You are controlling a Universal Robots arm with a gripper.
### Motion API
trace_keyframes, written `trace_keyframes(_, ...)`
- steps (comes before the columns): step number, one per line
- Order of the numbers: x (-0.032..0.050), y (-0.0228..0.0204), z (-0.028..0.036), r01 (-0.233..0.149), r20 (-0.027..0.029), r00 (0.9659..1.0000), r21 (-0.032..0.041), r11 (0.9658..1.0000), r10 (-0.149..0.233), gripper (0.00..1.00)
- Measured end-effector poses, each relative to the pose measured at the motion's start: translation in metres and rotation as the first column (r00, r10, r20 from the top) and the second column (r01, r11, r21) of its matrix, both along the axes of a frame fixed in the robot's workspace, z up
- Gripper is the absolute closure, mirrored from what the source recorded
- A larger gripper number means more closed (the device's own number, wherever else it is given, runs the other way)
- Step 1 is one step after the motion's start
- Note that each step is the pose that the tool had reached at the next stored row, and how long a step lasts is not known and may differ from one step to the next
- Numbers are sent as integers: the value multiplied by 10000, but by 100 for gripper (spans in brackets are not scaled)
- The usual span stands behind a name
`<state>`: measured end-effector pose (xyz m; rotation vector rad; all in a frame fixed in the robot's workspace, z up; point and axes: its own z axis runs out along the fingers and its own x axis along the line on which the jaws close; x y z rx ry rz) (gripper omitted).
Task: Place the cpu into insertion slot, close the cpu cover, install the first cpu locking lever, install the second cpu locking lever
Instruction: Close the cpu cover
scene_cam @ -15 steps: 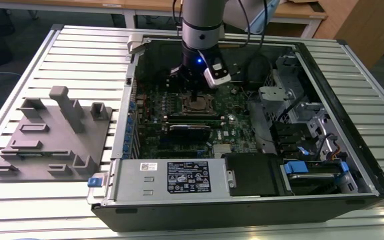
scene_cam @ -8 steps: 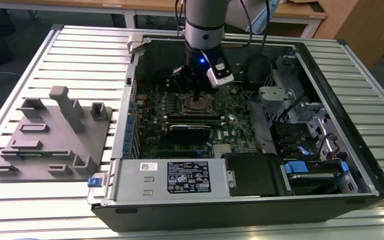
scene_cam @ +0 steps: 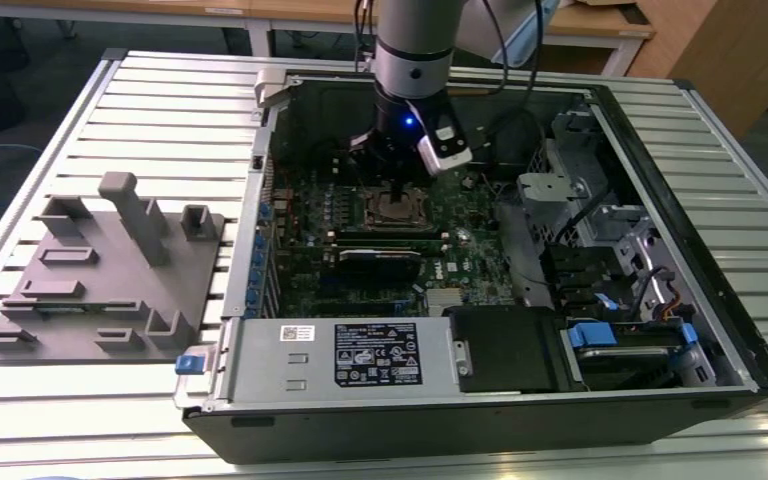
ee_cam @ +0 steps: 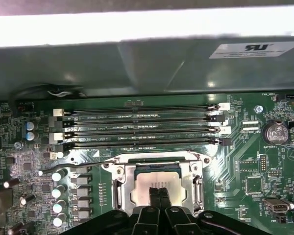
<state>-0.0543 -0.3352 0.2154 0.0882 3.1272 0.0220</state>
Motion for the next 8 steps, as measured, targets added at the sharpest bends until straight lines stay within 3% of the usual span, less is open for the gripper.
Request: trace_keyframes(8,1,-1,-3,17,8,10000,1,10000,-17,89)
